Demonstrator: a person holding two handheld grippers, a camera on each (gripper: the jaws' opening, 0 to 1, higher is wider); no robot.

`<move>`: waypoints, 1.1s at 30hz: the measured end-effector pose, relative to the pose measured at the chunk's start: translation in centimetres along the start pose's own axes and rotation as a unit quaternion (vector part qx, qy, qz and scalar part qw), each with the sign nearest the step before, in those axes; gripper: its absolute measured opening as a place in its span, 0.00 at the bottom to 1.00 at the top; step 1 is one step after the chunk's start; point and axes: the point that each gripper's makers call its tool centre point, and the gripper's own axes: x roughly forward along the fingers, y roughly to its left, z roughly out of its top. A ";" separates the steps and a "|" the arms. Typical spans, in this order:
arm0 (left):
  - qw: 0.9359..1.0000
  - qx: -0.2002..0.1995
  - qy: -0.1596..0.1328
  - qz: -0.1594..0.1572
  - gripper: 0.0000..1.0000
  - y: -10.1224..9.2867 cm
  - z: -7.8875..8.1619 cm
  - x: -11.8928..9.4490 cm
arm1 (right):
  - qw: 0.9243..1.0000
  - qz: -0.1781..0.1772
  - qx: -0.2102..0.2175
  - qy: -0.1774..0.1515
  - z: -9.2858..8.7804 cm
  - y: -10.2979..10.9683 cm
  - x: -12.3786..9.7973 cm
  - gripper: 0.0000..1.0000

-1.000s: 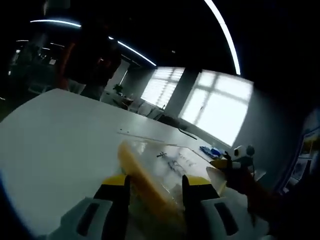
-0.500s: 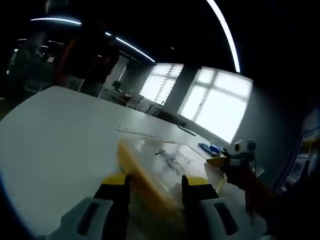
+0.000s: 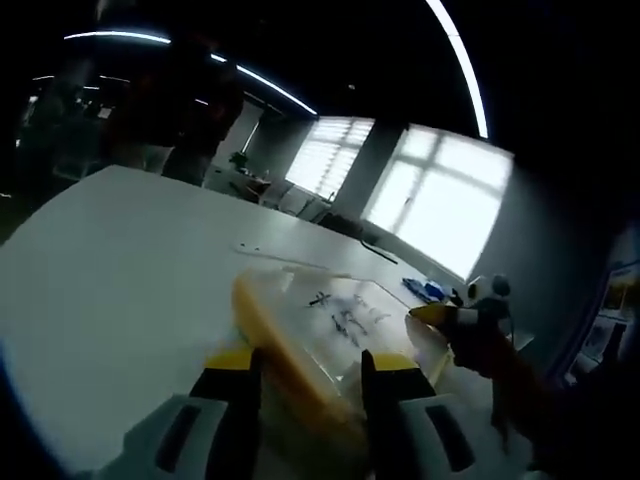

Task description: Arrange the small medicine boxes into an aligned row inside the storage area until every box is upright, visible, and separated from the surrounding clutter.

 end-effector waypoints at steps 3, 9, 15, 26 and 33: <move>1.000 0.003 0.000 0.003 0.40 -0.1 -0.1 -0.1 | 1.000 0.001 -0.005 -0.006 0.3 -0.2 0.2 0.28; 0.999 0.046 0.004 -0.026 0.45 0.1 0.3 0.0 | 1.000 0.018 -0.015 0.004 1.2 -1.3 0.7 0.29; 0.995 0.082 -0.027 -0.041 0.46 1.9 3.3 0.4 | 0.995 0.077 -0.042 -0.056 1.4 1.3 -1.7 0.33; 0.985 -0.022 -0.028 -0.171 0.55 3.9 5.5 6.4 | 0.995 0.067 -0.028 -0.071 -2.8 2.7 -4.5 0.49; 0.979 -0.033 -0.021 -0.202 0.44 3.2 4.2 7.0 | 0.996 0.063 0.029 -0.054 -5.3 2.4 -4.9 0.46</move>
